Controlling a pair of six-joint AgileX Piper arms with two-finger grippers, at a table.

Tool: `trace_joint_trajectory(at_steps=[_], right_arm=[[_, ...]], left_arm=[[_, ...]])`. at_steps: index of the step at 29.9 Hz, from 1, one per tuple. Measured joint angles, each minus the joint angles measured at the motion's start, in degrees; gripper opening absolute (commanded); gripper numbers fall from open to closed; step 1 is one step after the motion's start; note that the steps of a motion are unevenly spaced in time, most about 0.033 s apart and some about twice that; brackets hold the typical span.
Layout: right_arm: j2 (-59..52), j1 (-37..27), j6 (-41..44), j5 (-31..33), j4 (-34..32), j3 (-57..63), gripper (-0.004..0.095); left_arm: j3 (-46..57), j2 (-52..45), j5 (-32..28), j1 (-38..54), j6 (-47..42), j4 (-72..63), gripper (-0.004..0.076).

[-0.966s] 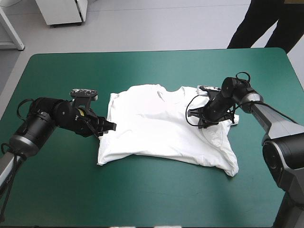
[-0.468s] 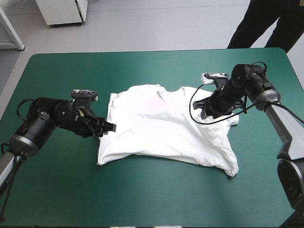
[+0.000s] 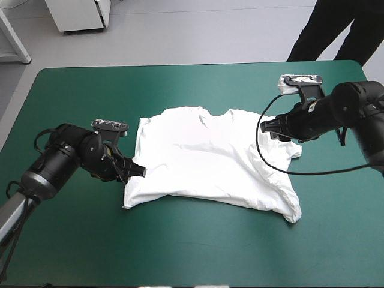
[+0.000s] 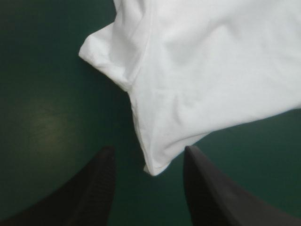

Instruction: Fold the cloth

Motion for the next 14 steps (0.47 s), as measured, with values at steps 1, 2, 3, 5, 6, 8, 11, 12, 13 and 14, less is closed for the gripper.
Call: trace_joint_trajectory(at_steps=[1, 2, 3, 5, 6, 8, 11, 12, 13, 14], right_arm=[[-0.9, 0.0, 0.2, 0.1, 0.0, 0.0, 0.0422], [-2.1, 0.0, 0.4, 0.1, 0.0, 0.0, 0.0422], [-3.2, 0.0, 0.5, 0.1, -0.1, 0.0, 0.0421], [-5.2, 0.0, 1.1, 0.1, -0.3, 0.0, 0.0418], [-6.1, 0.0, 1.5, 0.1, -0.7, 0.0, 0.0419], [-7.5, 0.0, 1.8, 0.1, -1.6, 0.0, 0.0415], [-8.8, 0.0, 2.1, 0.1, -2.7, 0.0, 0.0398], [-9.0, 0.0, 2.1, 0.1, -3.0, 0.0, 0.0392], [-9.2, 0.0, 2.1, 0.1, -3.2, 0.0, 0.0385], [-9.2, 0.0, 2.1, 0.1, -3.3, 0.0, 0.0375]], left_arm=[[0.9, 0.2, 0.0, -1.1, -1.4, 2.0, 0.0335], [2.0, 0.5, -0.2, -2.1, -3.0, 3.6, 0.0335], [3.3, 0.9, -0.6, -2.9, -4.3, 4.5, 0.0335], [5.8, 1.6, -1.8, -3.3, -5.5, 4.5, 0.0335], [7.2, 2.0, -2.7, -3.4, -5.9, 4.2, 0.0335], [9.6, 3.0, -4.3, -3.4, -6.4, 3.8, 0.0335], [11.9, 4.9, -6.8, -3.4, -6.6, 2.5, 0.0335], [12.2, 5.7, -7.4, -3.4, -6.7, 2.3, 0.0335], [12.2, 6.4, -8.1, -3.4, -6.7, 2.3, 0.0335], [12.2, 7.3, -8.9, -3.4, -6.7, 2.2, 0.0335]])
